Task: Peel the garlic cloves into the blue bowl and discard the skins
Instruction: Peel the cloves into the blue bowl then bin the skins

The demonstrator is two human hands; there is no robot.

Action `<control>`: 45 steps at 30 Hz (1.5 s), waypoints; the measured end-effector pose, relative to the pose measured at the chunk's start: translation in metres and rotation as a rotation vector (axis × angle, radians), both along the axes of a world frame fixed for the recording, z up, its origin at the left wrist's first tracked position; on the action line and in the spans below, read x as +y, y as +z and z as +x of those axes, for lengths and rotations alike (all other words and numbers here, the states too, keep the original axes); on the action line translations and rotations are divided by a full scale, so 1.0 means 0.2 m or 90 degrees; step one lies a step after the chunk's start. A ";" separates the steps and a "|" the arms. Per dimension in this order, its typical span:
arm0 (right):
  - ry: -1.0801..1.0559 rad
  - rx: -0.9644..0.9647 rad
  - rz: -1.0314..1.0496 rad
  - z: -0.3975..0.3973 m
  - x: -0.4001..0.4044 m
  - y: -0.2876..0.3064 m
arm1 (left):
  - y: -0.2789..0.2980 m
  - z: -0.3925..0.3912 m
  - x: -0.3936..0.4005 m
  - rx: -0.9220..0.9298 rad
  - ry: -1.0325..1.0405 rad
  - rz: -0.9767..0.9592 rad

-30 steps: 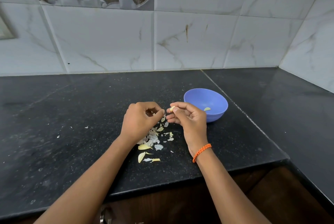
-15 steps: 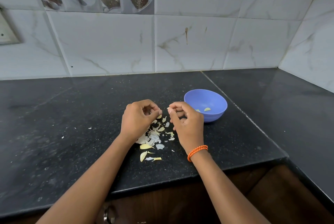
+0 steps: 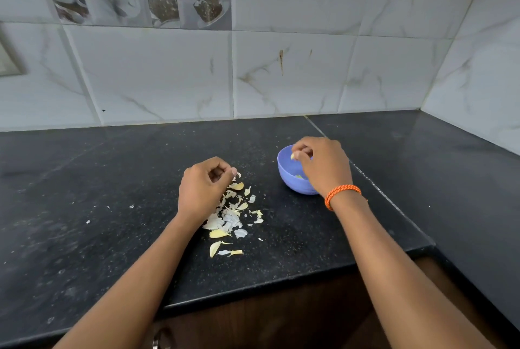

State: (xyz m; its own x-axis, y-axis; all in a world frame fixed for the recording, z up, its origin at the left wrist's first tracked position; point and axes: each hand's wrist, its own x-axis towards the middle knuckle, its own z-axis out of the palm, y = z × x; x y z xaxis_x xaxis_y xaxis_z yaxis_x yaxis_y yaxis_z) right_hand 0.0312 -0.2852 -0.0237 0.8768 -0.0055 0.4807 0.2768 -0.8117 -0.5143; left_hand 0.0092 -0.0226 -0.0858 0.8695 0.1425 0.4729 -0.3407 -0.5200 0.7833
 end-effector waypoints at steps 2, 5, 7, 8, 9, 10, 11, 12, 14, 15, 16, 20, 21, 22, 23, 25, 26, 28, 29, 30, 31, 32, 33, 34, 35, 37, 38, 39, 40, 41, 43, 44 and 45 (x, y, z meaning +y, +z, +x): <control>-0.033 0.080 -0.048 0.01 -0.03 0.04 | 0.00 0.00 0.01 0.002 0.004 0.002; -0.059 0.137 -0.106 0.04 -0.05 0.08 | -0.01 0.01 0.01 0.009 0.017 0.013; -0.073 0.147 -0.131 0.05 -0.06 0.08 | 0.00 0.02 0.01 0.017 0.021 0.021; -0.070 0.147 -0.127 0.06 -0.06 0.09 | 0.00 0.02 0.01 0.022 0.023 0.023; -0.062 0.141 -0.118 0.05 -0.06 0.09 | 0.00 0.02 0.01 0.024 0.025 0.024; -0.054 0.126 -0.110 0.05 -0.05 0.08 | 0.00 0.02 0.01 0.025 0.029 0.023; -0.048 0.099 -0.100 0.04 -0.04 0.08 | 0.00 0.02 0.01 0.026 0.032 0.022; -0.043 0.066 -0.087 0.03 -0.01 0.07 | 0.00 0.03 0.02 0.026 0.033 0.017; -0.012 0.005 -0.045 0.01 0.05 0.07 | 0.00 0.03 0.03 0.030 0.037 0.008; 0.024 -0.014 -0.018 -0.01 0.09 0.06 | 0.00 0.03 0.03 0.031 0.040 0.007; 0.069 -0.028 0.004 -0.04 0.14 0.05 | 0.00 0.03 0.04 0.031 0.043 0.005; 0.153 -0.051 -0.007 -0.14 0.31 -0.04 | 0.02 0.03 0.05 0.039 0.064 -0.007; 0.137 -0.041 -0.020 -0.15 0.35 -0.07 | 0.02 0.03 0.06 0.040 0.071 -0.008; 0.121 -0.023 -0.033 -0.16 0.38 -0.10 | 0.02 0.03 0.06 0.040 0.077 -0.009; 0.116 -0.003 -0.050 -0.15 0.40 -0.12 | 0.02 0.04 0.06 0.041 0.079 -0.011; 0.136 0.033 -0.092 -0.14 0.44 -0.17 | 0.02 0.04 0.07 0.046 0.075 -0.024; 0.146 0.048 -0.113 -0.13 0.46 -0.19 | 0.02 0.05 0.08 0.048 0.072 -0.031; 0.155 0.060 -0.146 -0.10 0.48 -0.22 | 0.02 0.06 0.08 0.047 0.065 -0.036; 0.155 0.057 -0.165 -0.08 0.49 -0.23 | 0.02 0.06 0.08 0.050 0.062 -0.033; 0.150 0.053 -0.188 -0.07 0.50 -0.24 | 0.02 0.06 0.07 0.057 0.058 -0.030; 0.142 0.049 -0.207 -0.06 0.51 -0.24 | 0.02 0.05 0.07 0.065 0.058 -0.025; 0.131 0.048 -0.223 -0.05 0.52 -0.25 | 0.02 0.05 0.07 0.072 0.058 -0.018; 0.124 0.051 -0.239 -0.03 0.53 -0.26 | 0.02 0.05 0.06 0.077 0.059 -0.008; 0.118 0.055 -0.254 -0.03 0.53 -0.26 | 0.01 0.06 0.06 0.081 0.059 0.002; 0.116 0.061 -0.266 -0.02 0.54 -0.26 | 0.01 0.06 0.06 0.082 0.059 0.012; 0.127 0.070 -0.263 -0.02 0.54 -0.26 | 0.01 0.06 0.05 0.078 0.057 0.020; 0.137 0.073 -0.251 -0.02 0.54 -0.26 | 0.00 0.06 0.05 0.075 0.056 0.020; 0.147 0.078 -0.238 -0.02 0.54 -0.25 | 0.00 0.06 0.06 0.072 0.055 0.021; 0.155 0.087 -0.226 -0.02 0.54 -0.25 | -0.01 0.07 0.06 0.066 0.052 0.023; 0.161 0.097 -0.212 -0.02 0.53 -0.25 | -0.01 0.07 0.06 0.059 0.048 0.023; 0.169 0.092 -0.146 -0.02 0.52 -0.26 | -0.01 0.06 0.07 0.043 0.033 0.018; 0.168 0.076 -0.081 -0.02 0.50 -0.27 | -0.01 0.06 0.06 0.035 0.022 0.011; 0.166 0.056 -0.001 -0.02 0.49 -0.27 | 0.00 0.05 0.06 0.029 0.010 0.002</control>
State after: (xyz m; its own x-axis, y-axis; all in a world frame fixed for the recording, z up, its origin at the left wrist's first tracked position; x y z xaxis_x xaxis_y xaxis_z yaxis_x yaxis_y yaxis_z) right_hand 0.0273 -0.1877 -0.0786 0.8872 0.2259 0.4023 0.4303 -0.7197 -0.5448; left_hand 0.0198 -0.0112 -0.0856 0.8877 0.1545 0.4337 -0.2969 -0.5280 0.7957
